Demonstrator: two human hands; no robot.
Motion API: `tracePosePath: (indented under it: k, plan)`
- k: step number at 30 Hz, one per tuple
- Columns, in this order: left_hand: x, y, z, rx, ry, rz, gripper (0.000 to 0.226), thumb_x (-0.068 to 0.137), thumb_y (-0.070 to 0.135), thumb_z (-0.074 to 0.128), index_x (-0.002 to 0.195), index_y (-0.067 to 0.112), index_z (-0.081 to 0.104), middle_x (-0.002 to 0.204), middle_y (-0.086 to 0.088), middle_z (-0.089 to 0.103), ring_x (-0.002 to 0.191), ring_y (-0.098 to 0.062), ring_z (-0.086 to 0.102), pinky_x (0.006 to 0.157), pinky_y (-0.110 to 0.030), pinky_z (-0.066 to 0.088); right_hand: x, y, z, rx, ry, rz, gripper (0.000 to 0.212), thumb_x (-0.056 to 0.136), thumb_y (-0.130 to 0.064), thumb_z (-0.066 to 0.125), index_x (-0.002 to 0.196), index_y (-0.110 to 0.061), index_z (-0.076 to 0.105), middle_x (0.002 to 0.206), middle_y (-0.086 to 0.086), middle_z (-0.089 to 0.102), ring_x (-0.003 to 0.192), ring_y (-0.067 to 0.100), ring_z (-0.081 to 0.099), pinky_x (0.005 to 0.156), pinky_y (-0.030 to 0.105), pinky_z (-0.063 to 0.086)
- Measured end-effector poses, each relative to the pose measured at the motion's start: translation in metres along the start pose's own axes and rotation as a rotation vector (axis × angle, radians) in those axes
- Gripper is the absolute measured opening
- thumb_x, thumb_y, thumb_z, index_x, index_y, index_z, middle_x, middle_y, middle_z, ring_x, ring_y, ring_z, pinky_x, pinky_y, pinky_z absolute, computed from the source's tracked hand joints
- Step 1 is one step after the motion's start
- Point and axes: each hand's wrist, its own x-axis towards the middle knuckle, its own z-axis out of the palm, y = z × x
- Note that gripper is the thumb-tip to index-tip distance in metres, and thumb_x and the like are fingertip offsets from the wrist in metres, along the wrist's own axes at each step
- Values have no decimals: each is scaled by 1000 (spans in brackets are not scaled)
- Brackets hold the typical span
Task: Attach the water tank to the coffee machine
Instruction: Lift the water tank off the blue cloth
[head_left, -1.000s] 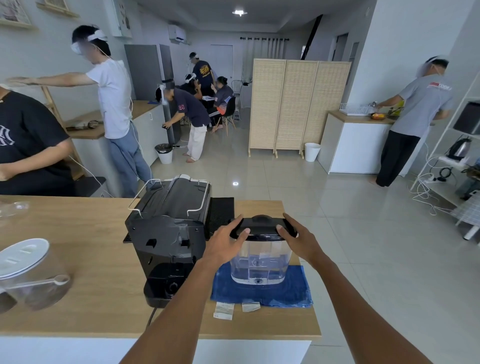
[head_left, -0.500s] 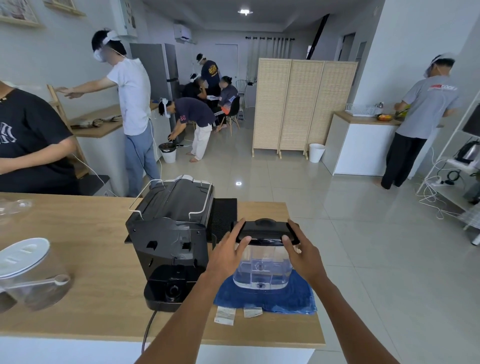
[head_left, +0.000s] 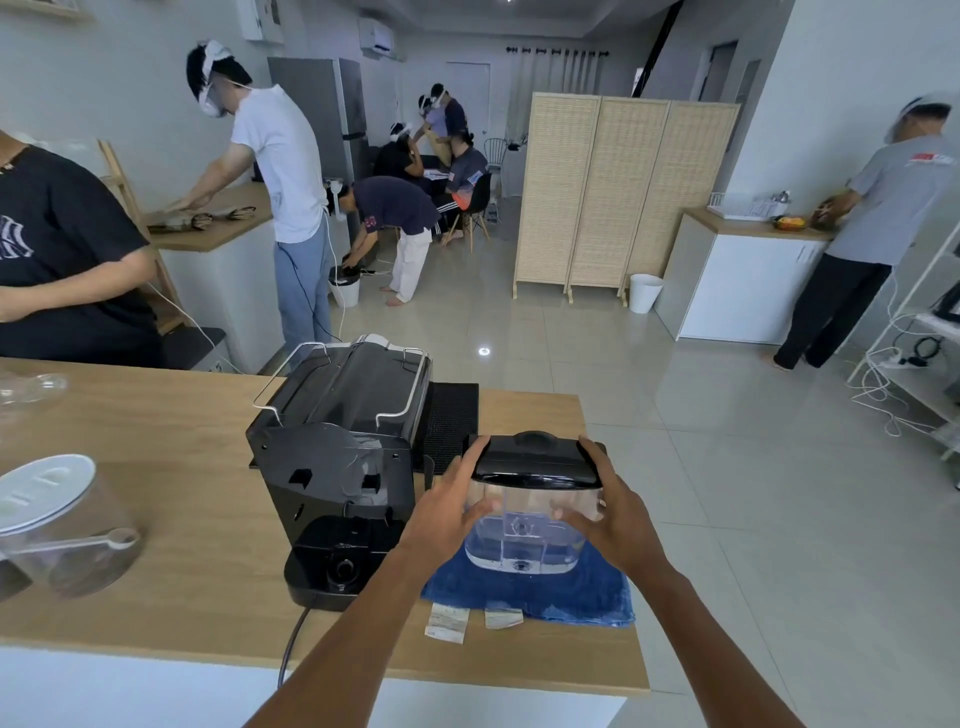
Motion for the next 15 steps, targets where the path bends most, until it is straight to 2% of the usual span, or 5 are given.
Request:
tracePosePath:
  k: [2, 4, 7, 11, 15]
  plan:
    - [1, 1, 0, -8, 17, 0, 79, 93, 62, 49, 149, 58, -7, 133, -9, 56, 58, -4, 51, 80, -44, 55, 2, 4, -1, 0, -12, -12, 95, 78, -37, 81, 152, -42, 20, 141, -6, 56, 120, 17, 58, 96, 34, 56]
    - [1, 1, -1, -4, 16, -1, 77, 92, 65, 47, 146, 63, -9, 122, -6, 58, 56, -3, 47, 76, -42, 55, 3, 6, 0, 3, -16, -5, 97, 77, -31, 83, 151, -42, 21, 139, -5, 58, 118, 17, 59, 92, 21, 53]
    - [2, -2, -3, -7, 2, 7, 80, 93, 64, 50, 152, 56, -3, 134, -6, 53, 61, -7, 52, 74, -43, 55, 5, 7, 0, 23, -14, -18, 96, 77, -23, 83, 147, -44, 21, 134, -9, 58, 109, 17, 61, 82, 1, 46]
    - [2, 1, -5, -15, -8, 2, 82, 89, 65, 51, 152, 54, -1, 134, -3, 52, 63, -14, 56, 74, -44, 55, 7, 7, -2, 24, -21, -31, 95, 76, -21, 84, 145, -45, 23, 125, -11, 60, 94, 17, 65, 75, 4, 49]
    - [0, 4, -8, -74, 6, 11, 77, 93, 59, 52, 152, 55, 3, 115, 5, 54, 58, -14, 51, 68, -43, 44, 7, 3, -3, 36, -22, -31, 92, 77, -17, 83, 143, -45, 25, 125, -6, 61, 90, 16, 65, 74, 3, 48]
